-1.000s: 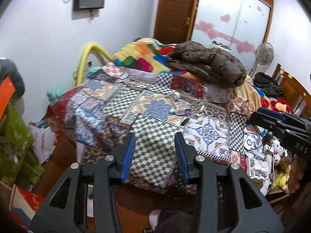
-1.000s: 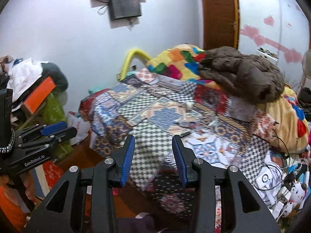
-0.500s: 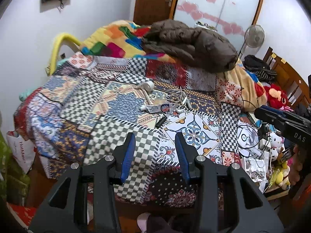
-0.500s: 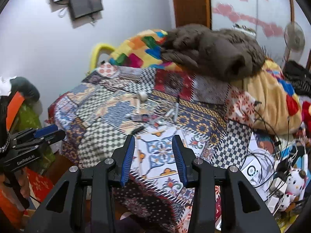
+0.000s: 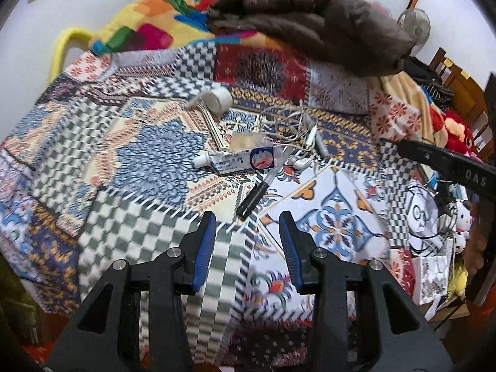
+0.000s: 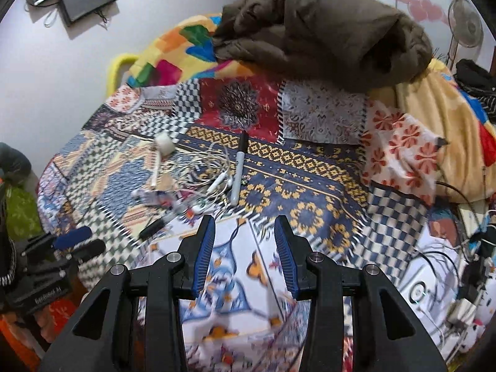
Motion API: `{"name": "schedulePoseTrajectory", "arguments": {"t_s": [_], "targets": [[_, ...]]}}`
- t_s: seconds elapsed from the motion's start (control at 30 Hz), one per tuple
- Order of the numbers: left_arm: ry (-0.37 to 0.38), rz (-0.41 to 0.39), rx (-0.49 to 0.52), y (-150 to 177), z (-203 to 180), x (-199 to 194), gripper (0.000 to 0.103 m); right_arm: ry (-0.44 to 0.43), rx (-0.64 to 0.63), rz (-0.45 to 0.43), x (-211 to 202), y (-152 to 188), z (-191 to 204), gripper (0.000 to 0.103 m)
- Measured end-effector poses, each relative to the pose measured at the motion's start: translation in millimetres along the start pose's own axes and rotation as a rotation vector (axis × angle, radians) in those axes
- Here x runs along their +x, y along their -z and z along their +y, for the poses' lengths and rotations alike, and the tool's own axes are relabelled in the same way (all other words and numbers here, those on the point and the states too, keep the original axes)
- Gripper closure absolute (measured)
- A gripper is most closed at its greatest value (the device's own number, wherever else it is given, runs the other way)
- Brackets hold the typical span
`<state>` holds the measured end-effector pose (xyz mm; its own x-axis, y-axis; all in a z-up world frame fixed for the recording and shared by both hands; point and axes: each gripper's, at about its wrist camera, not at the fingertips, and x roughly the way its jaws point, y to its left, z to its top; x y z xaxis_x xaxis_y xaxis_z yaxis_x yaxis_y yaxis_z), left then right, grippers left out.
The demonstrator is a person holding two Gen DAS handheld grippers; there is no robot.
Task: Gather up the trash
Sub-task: 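Grasp the clear pen with the left gripper while the right gripper grasps the black Sharpie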
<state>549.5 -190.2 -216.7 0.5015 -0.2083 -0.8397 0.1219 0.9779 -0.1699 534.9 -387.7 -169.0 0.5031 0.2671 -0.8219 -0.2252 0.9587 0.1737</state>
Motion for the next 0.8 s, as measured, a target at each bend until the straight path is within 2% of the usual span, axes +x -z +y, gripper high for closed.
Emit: {"name": "schedulePoseTrajectory", "arguments": {"t_s": [0.13, 0.23, 0.3, 0.43, 0.5, 0.57, 0.7, 0.77, 0.8], "targets": [[0.015, 0.025, 0.013, -8.0, -0.1, 31.5, 0.062, -0.003, -0.004, 0.024, 35.5, -9.6, -3.6, 0.068], [0.026, 0.026, 0.023, -12.8, -1.4, 50.4, 0.062, -0.017, -0.001, 0.043, 60.0, -15.2, -4.8, 0.073], [0.022, 0.03, 0.04, -14.9, -3.2, 61.2, 0.073, -0.034, 0.007, 0.06, 73.3, -17.1, -4.4, 0.077], [0.037, 0.038, 0.069, -15.8, -7.0, 73.7, 0.078, -0.047, -0.008, 0.079, 92.6, -17.7, -2.0, 0.081], [0.049, 0.038, 0.089, -15.1, -11.1, 77.2, 0.079, -0.035, -0.028, 0.086, 99.1, -16.5, 1.3, 0.088], [0.048, 0.024, 0.108, -14.4, -15.9, 78.8, 0.079, -0.022, -0.047, 0.09, 104.1, -15.6, 3.3, 0.091], [0.06, 0.019, 0.109, -17.7, -22.2, 81.8, 0.08, 0.013, -0.086, 0.075, 104.2, -14.0, 6.8, 0.093], [0.066, 0.021, 0.104, -18.9, -25.3, 83.6, 0.088, 0.015, -0.079, 0.073, 101.5, -12.1, 5.4, 0.093], [0.071, 0.026, 0.103, -18.3, -27.0, 83.3, 0.089, 0.013, -0.074, 0.07, 96.4, -9.2, 3.6, 0.093]]}}
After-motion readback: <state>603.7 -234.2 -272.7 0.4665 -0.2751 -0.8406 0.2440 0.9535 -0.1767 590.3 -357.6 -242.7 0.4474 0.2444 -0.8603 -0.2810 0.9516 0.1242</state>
